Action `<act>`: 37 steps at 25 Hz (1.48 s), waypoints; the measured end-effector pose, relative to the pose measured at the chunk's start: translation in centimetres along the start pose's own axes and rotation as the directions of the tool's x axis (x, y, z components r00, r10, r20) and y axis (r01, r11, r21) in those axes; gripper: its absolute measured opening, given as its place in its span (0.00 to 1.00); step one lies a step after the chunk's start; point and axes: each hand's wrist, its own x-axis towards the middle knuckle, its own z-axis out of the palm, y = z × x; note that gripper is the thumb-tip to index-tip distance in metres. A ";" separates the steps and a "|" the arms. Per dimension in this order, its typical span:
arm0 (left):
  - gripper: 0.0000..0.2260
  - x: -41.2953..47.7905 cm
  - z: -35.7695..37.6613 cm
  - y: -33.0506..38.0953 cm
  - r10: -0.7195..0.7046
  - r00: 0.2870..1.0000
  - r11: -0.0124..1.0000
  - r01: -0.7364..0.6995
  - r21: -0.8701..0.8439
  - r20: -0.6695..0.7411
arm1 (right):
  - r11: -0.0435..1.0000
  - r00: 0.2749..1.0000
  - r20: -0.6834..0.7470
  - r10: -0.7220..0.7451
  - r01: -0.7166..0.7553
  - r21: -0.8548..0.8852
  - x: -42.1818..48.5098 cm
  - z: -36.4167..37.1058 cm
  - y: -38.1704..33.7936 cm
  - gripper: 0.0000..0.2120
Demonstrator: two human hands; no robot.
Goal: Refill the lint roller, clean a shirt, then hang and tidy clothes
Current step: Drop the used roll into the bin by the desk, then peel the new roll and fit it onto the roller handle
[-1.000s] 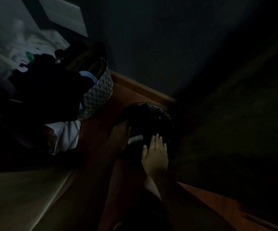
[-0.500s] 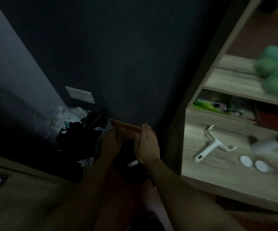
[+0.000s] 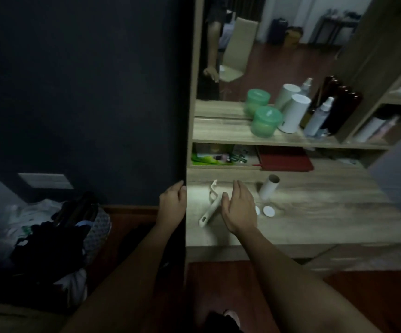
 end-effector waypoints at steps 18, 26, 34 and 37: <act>0.18 -0.3 21.3 5.3 0.295 0.830 0.883 -0.426 0.197 0.473 | 0.996 0.949 0.305 -0.082 0.085 0.001 12.4 -4.5 19.1 0.41; 0.14 0.5 25.5 2.4 0.129 0.759 0.717 -0.516 0.469 0.638 | 0.986 0.914 0.368 -0.169 0.157 0.062 13.4 -3.2 20.9 0.29; 0.10 2.3 25.0 6.2 0.050 0.944 0.976 -0.115 0.185 0.325 | 0.956 0.978 0.207 -0.015 -0.047 0.291 13.8 -4.4 21.8 0.25; 0.06 5.2 23.5 9.4 -0.277 0.928 0.924 0.329 -0.197 0.250 | 0.778 0.965 0.192 0.179 -0.258 0.573 13.6 -5.4 21.6 0.23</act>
